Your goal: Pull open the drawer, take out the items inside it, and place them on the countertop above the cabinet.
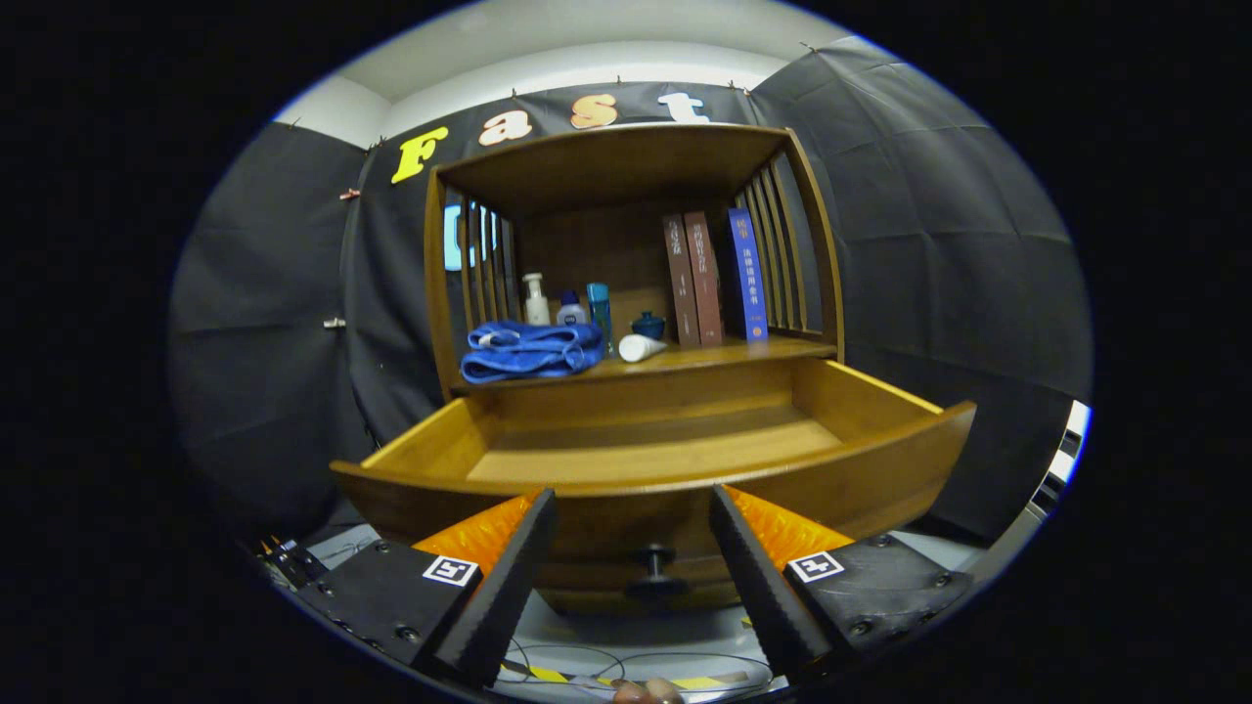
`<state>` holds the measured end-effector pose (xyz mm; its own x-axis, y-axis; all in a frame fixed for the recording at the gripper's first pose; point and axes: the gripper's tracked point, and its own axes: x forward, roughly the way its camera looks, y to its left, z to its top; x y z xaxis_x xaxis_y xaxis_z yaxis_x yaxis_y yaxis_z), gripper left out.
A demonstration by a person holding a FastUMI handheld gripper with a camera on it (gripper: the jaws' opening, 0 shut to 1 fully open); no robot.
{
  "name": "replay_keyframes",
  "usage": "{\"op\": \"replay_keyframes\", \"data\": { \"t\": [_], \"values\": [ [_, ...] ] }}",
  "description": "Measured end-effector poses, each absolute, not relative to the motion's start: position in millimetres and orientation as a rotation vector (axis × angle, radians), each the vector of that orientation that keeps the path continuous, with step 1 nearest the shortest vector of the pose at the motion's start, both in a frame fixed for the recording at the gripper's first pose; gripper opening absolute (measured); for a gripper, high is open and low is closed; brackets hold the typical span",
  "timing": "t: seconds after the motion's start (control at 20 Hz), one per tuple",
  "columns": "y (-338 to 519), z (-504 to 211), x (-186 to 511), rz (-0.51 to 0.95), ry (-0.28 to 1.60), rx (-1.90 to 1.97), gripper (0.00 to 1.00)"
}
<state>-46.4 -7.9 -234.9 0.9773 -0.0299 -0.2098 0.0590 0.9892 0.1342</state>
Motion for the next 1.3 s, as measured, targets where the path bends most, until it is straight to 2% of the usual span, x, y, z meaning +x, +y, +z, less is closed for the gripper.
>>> {"op": "replay_keyframes", "data": {
  "t": [0.5, 1.3],
  "values": [
    [-12, -242, -20, -0.062, 0.211, 0.133, 0.99],
    [-20, -248, 132, -0.065, 0.207, 0.168, 1.0]
  ]
}}
